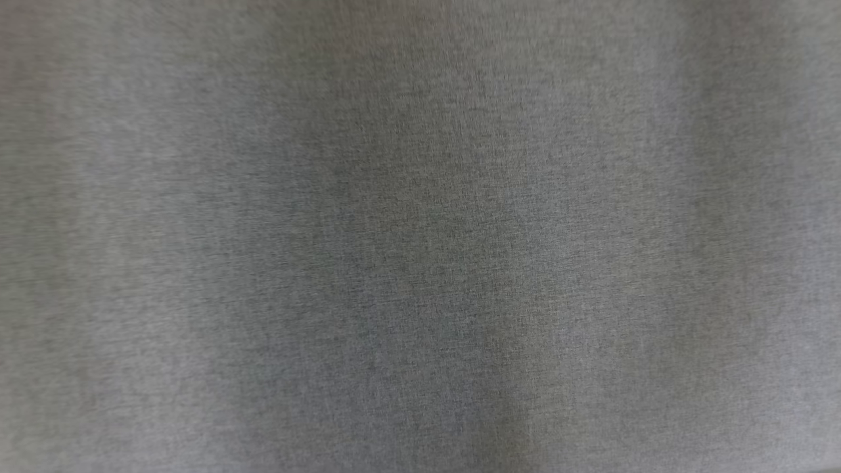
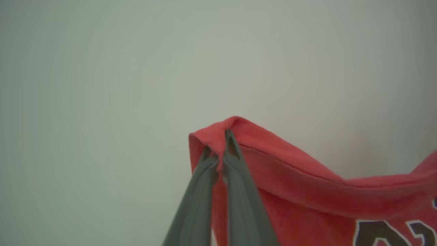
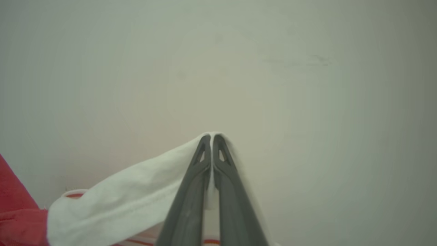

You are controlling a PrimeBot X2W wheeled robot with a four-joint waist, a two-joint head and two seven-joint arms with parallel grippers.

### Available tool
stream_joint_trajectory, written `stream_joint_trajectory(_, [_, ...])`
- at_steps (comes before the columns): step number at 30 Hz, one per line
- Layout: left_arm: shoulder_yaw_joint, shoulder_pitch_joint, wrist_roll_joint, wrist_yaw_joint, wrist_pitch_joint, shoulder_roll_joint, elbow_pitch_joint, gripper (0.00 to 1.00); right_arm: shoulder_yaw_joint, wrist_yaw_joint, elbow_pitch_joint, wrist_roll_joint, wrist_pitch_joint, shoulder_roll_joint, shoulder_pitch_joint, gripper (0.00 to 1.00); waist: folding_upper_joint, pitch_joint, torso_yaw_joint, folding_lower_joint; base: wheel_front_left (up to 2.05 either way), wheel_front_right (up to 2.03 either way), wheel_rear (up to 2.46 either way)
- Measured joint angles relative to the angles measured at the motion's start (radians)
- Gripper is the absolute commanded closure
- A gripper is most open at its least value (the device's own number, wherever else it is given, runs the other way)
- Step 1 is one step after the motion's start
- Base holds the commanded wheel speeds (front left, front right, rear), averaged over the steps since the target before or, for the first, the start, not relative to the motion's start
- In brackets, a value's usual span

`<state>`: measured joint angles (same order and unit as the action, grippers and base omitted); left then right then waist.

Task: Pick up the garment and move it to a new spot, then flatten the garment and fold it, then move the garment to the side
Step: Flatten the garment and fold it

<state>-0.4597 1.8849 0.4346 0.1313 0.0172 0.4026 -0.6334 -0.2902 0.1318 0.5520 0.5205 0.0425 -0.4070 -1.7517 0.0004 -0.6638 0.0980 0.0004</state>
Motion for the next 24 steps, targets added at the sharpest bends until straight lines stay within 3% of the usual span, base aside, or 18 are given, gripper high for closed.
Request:
stream_joint_trajectory(11, [-0.085, 0.184, 0.046, 0.0, -0.06, -0.021, -0.207, 1.0, -0.06, 0.0, 0.223, -0.026, -0.014, -0.013, -0.273, 1.0, -0.0001, -0.071, 0.033, -0.0004, 0.0, 0.0, 0.0])
stream_joint_trajectory(24, [-0.16, 0.283, 0.082, 0.0, -0.092, -0.048, -0.309, 1.0, -0.119, 0.0, 0.298, -0.036, 0.012, 0.0, -0.363, 1.0, -0.0003, -0.077, 0.04, -0.0004, 0.0, 0.0, 0.0])
